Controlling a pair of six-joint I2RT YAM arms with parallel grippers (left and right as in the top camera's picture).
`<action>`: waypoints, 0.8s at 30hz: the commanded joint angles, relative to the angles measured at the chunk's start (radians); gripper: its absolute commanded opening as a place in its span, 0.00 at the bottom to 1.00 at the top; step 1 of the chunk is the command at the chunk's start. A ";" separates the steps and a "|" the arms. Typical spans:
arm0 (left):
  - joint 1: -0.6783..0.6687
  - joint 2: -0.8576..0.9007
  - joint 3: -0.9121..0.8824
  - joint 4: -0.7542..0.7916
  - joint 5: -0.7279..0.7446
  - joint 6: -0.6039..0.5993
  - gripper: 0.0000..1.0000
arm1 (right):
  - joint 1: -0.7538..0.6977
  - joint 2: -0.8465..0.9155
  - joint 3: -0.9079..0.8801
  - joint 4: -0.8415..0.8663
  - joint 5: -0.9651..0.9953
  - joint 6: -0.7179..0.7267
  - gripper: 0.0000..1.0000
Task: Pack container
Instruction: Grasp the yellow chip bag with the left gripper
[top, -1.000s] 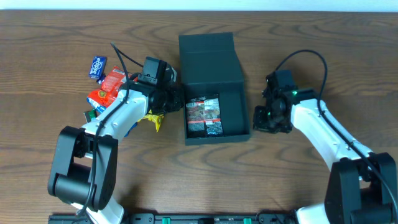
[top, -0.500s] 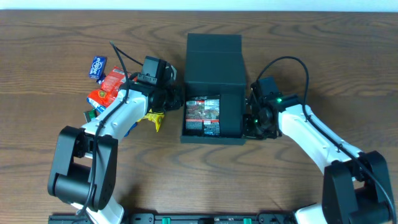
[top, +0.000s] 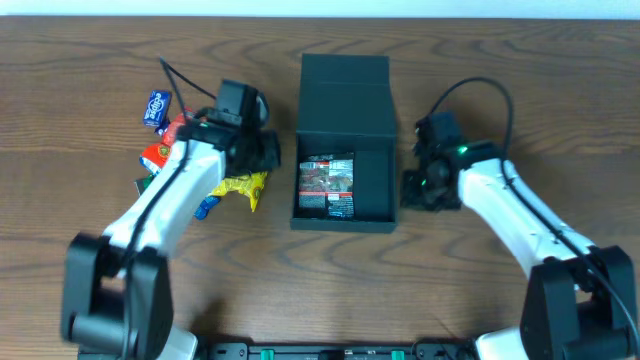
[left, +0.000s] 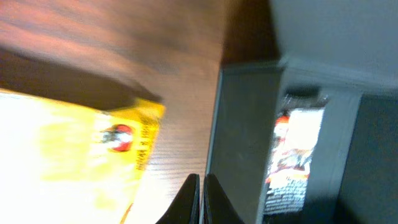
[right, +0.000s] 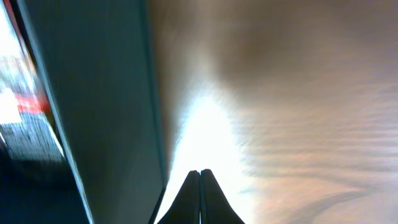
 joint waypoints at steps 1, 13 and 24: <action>0.004 -0.060 0.027 -0.088 -0.169 -0.162 0.06 | -0.054 -0.037 0.074 0.000 0.046 0.013 0.01; 0.004 -0.067 -0.164 -0.162 -0.163 -0.563 0.34 | -0.101 -0.040 0.151 -0.008 0.045 0.013 0.03; 0.028 -0.068 -0.164 -0.097 -0.193 -0.751 0.75 | -0.100 -0.040 0.151 -0.064 0.045 0.013 0.01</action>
